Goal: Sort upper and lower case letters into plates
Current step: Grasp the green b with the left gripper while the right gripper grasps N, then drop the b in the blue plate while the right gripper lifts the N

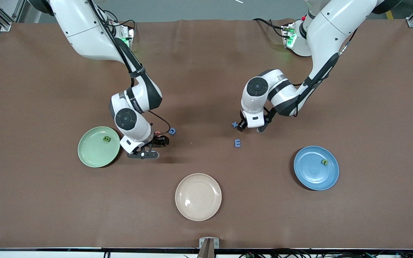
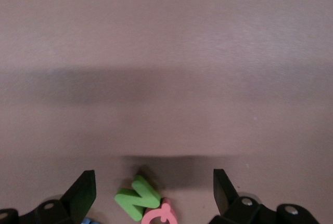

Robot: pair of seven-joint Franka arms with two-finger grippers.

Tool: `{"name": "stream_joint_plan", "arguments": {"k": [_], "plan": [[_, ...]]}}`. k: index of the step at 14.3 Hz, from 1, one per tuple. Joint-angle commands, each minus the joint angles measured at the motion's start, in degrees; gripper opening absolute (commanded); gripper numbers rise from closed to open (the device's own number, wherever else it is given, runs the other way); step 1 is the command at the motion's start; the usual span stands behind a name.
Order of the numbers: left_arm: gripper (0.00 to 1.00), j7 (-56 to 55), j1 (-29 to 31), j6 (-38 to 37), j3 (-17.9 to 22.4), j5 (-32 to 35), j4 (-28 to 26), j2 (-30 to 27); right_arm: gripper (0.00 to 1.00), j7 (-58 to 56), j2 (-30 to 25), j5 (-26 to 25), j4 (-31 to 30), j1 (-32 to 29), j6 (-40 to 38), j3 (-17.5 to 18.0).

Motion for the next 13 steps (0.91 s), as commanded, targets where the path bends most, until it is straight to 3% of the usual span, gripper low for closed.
{"name": "stream_joint_plan", "arguments": {"k": [1,3,6,13], "plan": [[0.73,-3.1,-0.2,1.8,0.1,2.4,-0.6,0.4,0.98,-4.3,0.6,-1.6,0.4,2.1,0.8,-0.5],[0.71,-3.7,-0.1,2.2,0.1,2.7,-0.7,1.0,0.98,-8.7,0.8,-5.7,0.2,2.1,0.8,-0.5],[0.71,-4.6,-0.3,3.0,0.2,2.7,-0.6,1.1,0.98,-9.4,1.0,-6.8,-0.4,2.2,0.8,-0.5],[0.58,-6.3,-0.5,3.0,0.2,3.9,-0.6,1.9,0.98,-9.1,1.9,-6.5,-1.0,1.9,0.8,-0.4]]}}
